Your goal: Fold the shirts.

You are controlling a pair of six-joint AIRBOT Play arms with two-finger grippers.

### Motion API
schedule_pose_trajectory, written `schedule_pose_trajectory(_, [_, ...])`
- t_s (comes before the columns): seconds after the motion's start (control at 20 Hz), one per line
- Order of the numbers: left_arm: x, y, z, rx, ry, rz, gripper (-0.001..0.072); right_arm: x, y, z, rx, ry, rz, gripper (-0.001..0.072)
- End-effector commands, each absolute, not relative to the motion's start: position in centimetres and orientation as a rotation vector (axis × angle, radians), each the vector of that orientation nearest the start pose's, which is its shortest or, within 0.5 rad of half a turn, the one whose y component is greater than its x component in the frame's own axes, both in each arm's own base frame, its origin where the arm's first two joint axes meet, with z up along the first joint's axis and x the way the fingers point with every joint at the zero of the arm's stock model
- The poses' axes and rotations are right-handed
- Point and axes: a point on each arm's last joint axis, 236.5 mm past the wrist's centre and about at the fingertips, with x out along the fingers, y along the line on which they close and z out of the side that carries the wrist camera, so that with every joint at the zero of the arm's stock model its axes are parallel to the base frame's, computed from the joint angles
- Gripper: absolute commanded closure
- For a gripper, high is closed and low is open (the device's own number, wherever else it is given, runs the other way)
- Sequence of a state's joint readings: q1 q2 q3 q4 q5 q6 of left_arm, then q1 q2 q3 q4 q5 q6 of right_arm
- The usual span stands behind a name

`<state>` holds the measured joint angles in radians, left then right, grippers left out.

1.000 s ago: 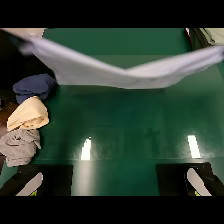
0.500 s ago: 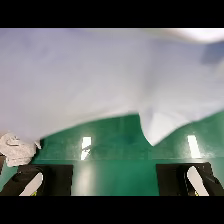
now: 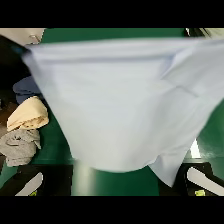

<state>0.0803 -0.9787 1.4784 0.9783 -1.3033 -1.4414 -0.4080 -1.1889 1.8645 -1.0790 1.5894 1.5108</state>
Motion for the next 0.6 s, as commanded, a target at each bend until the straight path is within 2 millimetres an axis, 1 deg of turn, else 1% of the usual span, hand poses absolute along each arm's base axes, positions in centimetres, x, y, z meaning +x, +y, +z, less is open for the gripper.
schedule_pose_trajectory(0.0, [38.7, -9.4, 15.1, -0.339, 0.964, -0.424, 0.0680, 39.7, -3.1, 15.3, 0.253, 1.197, 0.053, 0.0699])
schedule_pose_trajectory(0.1, [41.9, -8.9, 12.3, -0.325, 0.954, -0.417, 0.0680, 42.8, -2.3, 11.0, 0.208, 1.214, 0.047, 0.0699])
schedule_pose_trajectory(0.2, [45.2, -8.4, 10.4, -0.342, 0.906, -0.392, 0.0680, 46.2, -1.9, 7.9, 0.191, 1.175, 0.040, 0.0699])
schedule_pose_trajectory(0.25, [46.8, -8.0, 9.6, -0.342, 0.878, -0.372, 0.0680, 47.8, -2.0, 6.7, 0.194, 1.149, 0.027, 0.0699])
schedule_pose_trajectory(0.3, [48.4, -7.4, 8.7, -0.352, 0.849, -0.343, 0.0680, 49.2, -2.1, 5.9, 0.210, 1.122, 0.015, 0.0699])
schedule_pose_trajectory(0.4, [51.2, -6.3, 7.4, -0.375, 0.786, -0.286, 0.0680, 51.6, -2.3, 4.9, 0.233, 1.062, -0.001, 0.0699])
schedule_pose_trajectory(0.5, [53.4, -5.2, 6.6, -0.412, 0.729, -0.230, 0.0680, 53.5, -2.6, 4.7, 0.235, 0.995, -0.012, 0.0699])
schedule_pose_trajectory(0.55, [54.4, -4.7, 6.5, -0.432, 0.698, -0.204, 0.0680, 54.4, -2.7, 5.0, 0.233, 0.957, -0.016, 0.0698])
